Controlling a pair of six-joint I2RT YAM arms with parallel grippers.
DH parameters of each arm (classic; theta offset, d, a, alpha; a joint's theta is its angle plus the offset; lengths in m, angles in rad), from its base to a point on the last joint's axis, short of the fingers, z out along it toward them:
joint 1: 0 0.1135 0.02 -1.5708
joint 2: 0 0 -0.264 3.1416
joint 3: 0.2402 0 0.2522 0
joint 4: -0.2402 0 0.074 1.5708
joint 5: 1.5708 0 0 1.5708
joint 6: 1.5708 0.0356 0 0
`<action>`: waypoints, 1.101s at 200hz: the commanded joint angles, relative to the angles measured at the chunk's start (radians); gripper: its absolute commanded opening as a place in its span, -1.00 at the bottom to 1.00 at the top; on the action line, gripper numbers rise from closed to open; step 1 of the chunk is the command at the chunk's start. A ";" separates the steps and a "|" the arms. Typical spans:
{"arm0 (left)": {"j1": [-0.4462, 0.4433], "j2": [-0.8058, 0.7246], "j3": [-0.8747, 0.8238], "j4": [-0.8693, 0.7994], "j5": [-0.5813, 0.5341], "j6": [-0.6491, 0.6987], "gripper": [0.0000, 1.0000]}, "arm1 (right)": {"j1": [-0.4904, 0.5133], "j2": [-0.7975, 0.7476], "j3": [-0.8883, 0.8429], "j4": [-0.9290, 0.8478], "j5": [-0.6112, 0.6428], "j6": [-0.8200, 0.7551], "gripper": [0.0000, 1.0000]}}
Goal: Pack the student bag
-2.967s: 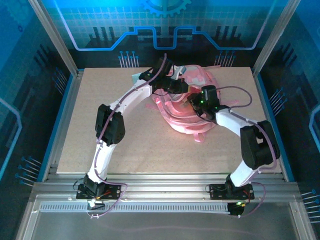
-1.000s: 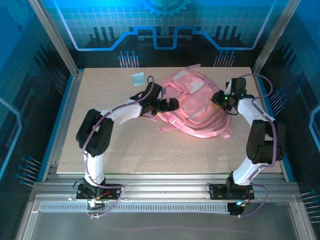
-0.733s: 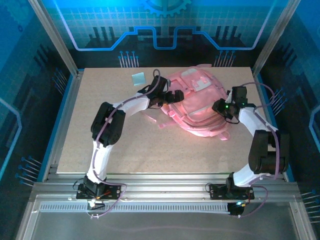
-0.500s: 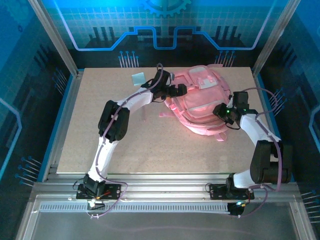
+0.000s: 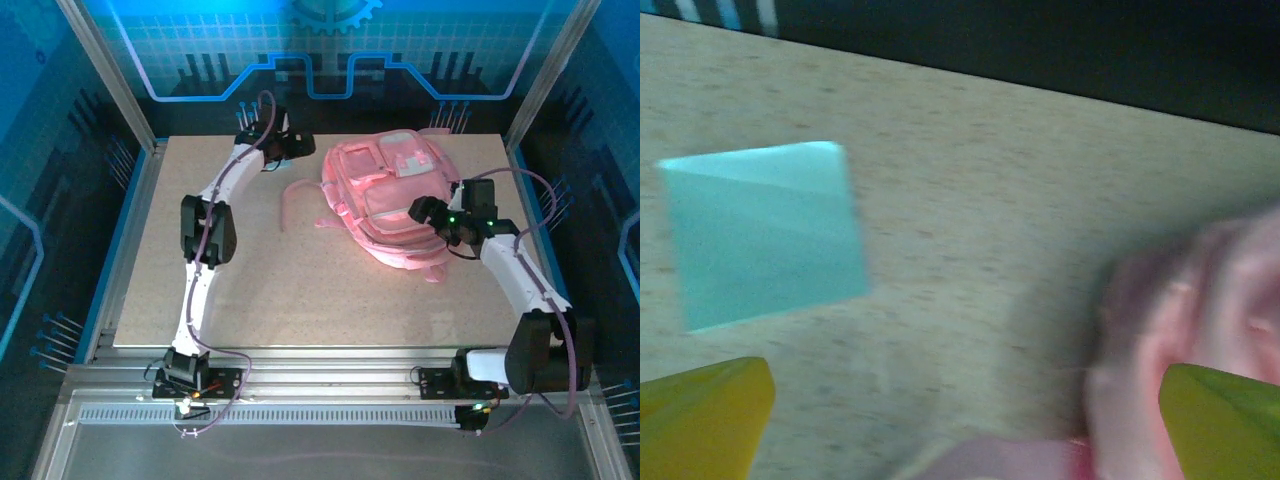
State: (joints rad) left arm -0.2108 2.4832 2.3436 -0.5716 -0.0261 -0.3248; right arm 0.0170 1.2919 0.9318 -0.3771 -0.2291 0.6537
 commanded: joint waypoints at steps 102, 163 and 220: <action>0.015 0.264 0.321 -0.305 -0.255 0.117 0.98 | 0.013 -0.068 0.031 -0.019 -0.022 0.029 0.81; 0.126 0.272 0.192 -0.060 0.134 -0.325 0.96 | 0.011 -0.011 0.062 -0.045 -0.001 -0.004 0.82; 0.124 0.341 0.247 -0.035 0.130 -0.406 0.33 | 0.010 0.031 0.080 -0.054 0.018 -0.023 0.82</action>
State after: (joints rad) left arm -0.0814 2.7510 2.5675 -0.6147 0.0540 -0.6750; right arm 0.0189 1.3140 0.9730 -0.4053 -0.2356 0.6556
